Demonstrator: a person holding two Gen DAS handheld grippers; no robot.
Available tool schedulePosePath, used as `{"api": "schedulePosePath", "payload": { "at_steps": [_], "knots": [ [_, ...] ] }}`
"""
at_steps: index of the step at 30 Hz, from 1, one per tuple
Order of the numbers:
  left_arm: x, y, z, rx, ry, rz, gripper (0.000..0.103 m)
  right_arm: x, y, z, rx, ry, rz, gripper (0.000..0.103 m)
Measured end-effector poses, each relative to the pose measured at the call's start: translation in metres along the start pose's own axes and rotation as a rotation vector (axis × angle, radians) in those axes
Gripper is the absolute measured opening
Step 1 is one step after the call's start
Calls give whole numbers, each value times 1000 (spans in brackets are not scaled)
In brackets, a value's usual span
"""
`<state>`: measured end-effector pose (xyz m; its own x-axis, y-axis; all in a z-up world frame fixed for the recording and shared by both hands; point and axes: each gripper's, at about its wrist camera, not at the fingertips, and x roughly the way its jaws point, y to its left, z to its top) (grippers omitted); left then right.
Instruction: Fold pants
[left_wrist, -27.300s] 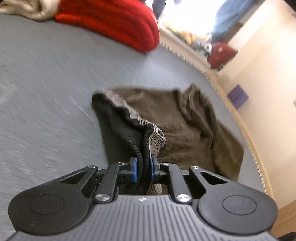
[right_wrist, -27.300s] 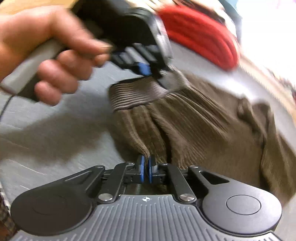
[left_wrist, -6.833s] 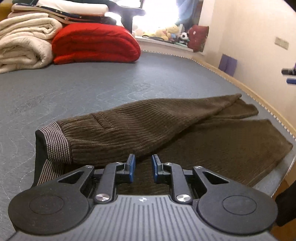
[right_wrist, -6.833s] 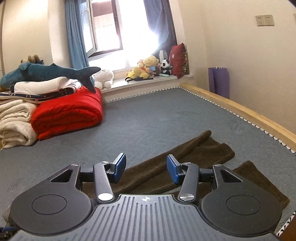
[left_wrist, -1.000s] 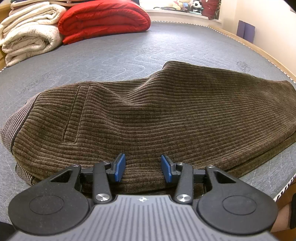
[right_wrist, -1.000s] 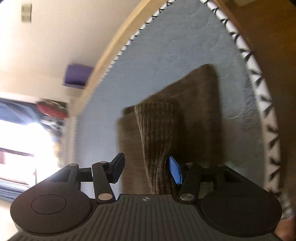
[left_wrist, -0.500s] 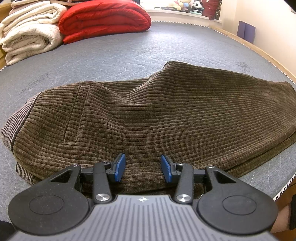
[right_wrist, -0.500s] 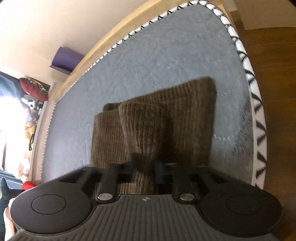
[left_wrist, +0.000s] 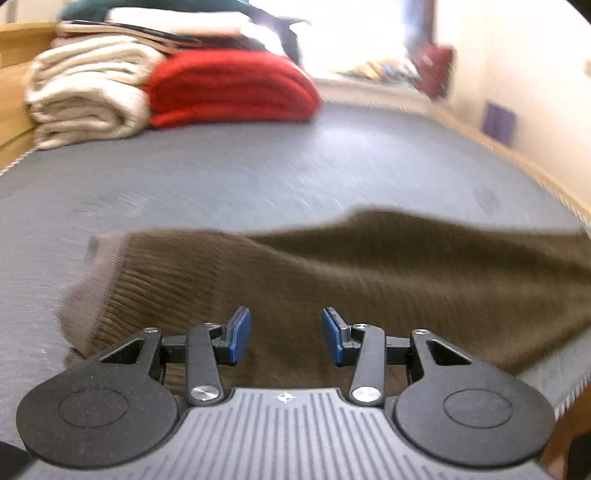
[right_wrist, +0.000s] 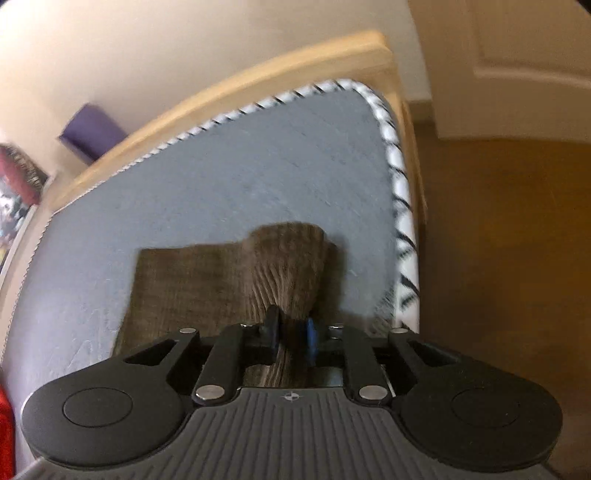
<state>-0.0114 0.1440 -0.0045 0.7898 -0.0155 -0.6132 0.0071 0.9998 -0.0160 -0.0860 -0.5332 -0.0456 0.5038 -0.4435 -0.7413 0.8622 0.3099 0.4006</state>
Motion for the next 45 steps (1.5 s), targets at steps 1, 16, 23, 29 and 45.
{"api": "schedulePosePath", "payload": {
  "at_steps": [1, 16, 23, 29, 45],
  "knots": [
    [-1, 5, 3, -16, -18, 30, 48, -1, 1, 2, -8, -3, 4, 34],
    [32, 73, 15, -172, 99, 491, 85, 12, -11, 6, 36, 46, -16, 40],
    [8, 82, 21, -206, 17, 414, 24, 6, -1, 5, -19, 9, -1, 13],
    [3, 81, 24, -176, 138, 492, 30, -16, 29, 1, -213, -152, 14, 10],
    [-15, 13, 29, 3, -92, 121, 62, -48, 48, 24, -263, -263, -52, 39]
  ]
}}
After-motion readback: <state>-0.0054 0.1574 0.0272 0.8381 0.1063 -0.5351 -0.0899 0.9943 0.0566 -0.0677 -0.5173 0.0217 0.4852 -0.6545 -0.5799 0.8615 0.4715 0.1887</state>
